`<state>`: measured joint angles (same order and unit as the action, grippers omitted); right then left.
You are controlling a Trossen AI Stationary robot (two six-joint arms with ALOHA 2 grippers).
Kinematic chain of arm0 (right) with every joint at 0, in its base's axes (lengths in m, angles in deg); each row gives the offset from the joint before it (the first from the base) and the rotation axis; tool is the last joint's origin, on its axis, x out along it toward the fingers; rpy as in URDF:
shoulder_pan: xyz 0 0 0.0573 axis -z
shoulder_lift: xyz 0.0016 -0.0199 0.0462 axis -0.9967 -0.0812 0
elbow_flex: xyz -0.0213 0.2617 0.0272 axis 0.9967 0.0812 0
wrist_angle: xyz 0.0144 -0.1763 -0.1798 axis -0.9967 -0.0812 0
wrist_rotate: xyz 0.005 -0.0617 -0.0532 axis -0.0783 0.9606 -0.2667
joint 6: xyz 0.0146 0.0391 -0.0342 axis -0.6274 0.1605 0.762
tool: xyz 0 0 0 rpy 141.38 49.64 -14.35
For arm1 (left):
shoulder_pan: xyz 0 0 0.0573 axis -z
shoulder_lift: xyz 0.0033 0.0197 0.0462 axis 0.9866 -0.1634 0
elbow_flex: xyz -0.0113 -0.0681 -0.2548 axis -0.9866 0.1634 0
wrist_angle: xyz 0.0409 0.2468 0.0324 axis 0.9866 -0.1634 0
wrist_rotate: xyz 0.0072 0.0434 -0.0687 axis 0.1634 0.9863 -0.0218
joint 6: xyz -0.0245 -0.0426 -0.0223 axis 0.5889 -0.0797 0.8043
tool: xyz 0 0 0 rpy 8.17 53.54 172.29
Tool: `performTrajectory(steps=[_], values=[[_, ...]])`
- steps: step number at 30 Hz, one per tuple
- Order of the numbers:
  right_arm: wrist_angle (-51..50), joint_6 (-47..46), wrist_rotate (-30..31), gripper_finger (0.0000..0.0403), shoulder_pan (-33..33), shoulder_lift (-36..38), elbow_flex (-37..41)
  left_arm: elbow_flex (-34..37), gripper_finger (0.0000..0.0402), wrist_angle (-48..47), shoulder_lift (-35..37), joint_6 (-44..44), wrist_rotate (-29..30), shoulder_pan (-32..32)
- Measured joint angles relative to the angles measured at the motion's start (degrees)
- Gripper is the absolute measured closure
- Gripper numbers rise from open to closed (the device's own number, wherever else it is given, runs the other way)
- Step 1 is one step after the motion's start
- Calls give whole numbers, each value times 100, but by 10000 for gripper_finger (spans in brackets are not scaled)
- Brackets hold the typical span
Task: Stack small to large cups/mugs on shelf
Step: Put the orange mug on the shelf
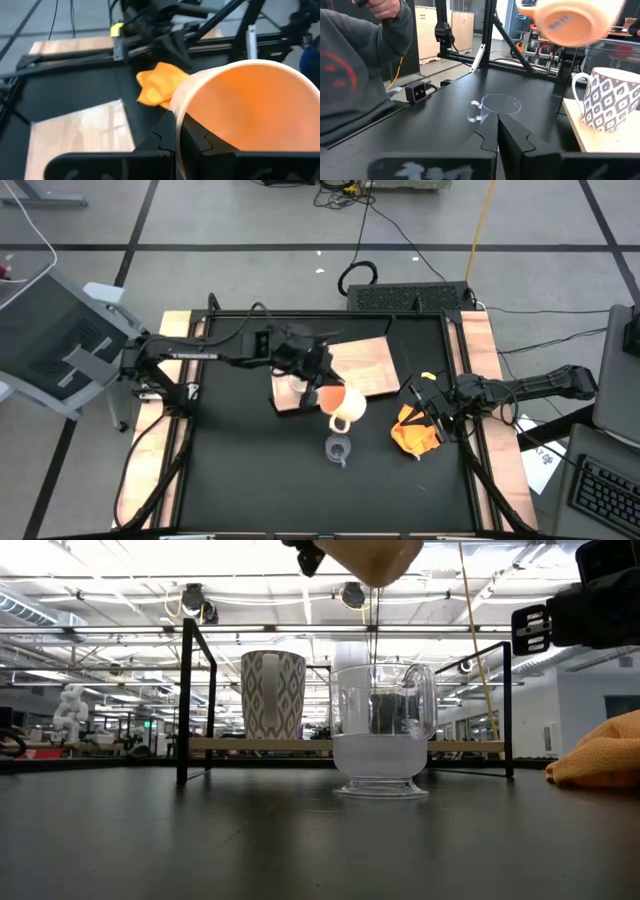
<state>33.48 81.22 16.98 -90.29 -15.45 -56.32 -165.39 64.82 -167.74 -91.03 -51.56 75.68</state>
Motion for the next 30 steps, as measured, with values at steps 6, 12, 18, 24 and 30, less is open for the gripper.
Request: performTrajectory(steps=[6,12,18,24,30], values=[[36,64,0,403,0,-53,0,-858,398,-616,-662,-167,-166,-382],[18,60,1,403,-2,-60,0,-1300,398,-1032,-1178,-301,-203,-718],[-53,60,0,403,-1,-87,0,-1412,398,-1226,-1468,-388,-201,-1008],[-32,64,0,403,-1,-133,0,-1412,398,-1478,-1571,-604,-198,-1197],[51,68,0,403,-2,-141,0,-1479,398,-1681,-1571,-797,-209,-1402]])
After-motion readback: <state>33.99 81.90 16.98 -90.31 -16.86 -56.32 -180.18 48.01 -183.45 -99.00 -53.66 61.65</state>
